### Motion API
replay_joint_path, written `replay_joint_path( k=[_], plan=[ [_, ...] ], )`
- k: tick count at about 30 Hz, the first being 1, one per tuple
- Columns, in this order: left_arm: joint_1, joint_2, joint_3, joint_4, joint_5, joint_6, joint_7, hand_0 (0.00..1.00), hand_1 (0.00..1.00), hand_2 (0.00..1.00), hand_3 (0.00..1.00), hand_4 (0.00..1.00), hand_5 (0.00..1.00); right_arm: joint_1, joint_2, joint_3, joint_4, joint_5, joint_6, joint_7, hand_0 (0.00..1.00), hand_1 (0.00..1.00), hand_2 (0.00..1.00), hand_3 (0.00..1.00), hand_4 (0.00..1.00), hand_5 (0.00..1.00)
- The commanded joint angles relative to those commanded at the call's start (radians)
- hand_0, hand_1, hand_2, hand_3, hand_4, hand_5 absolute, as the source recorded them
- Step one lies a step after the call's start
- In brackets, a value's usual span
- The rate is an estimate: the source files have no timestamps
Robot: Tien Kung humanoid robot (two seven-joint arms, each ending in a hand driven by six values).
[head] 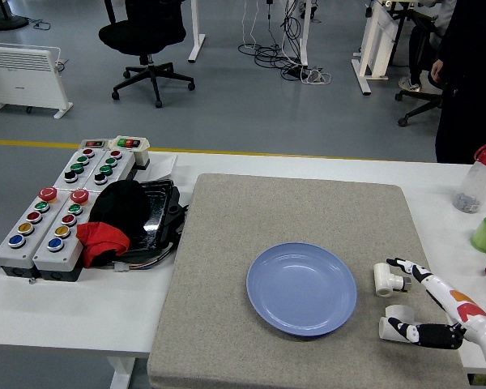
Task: Pick pipe place plate twice
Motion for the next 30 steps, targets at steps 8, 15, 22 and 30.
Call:
replay_joint_path(
  k=[8,15,22,30],
  plan=[
    [-0.001,0.000,-0.001,0.000,0.001,-0.001,0.001,0.716,0.743,0.708,0.652,0.399,0.998,0.004,0.005,-0.013,-0.014,-0.042,0.027,-0.020,0.998,0.953,0.998,0.975,0.758,0.190],
    [0.001,-0.001,-0.004,0.000,0.005,-0.002,0.002,0.716,0.743,0.708,0.652,0.399,0.998,0.006,0.007,-0.021,-0.023,-0.050,0.029,-0.031,0.998,0.950,0.998,0.977,0.756,0.170],
    [0.004,-0.002,-0.005,0.000,0.010,-0.004,0.002,0.716,0.743,0.708,0.652,0.399,0.998,0.007,0.010,-0.026,-0.032,-0.075,0.033,-0.044,0.844,0.834,0.879,0.864,0.661,0.027],
    [0.009,-0.003,-0.008,0.000,0.017,-0.006,0.003,0.716,0.741,0.708,0.653,0.399,0.998,0.006,0.010,-0.037,-0.037,-0.097,0.017,-0.053,0.650,0.688,0.768,0.785,0.581,0.002]
  ],
)
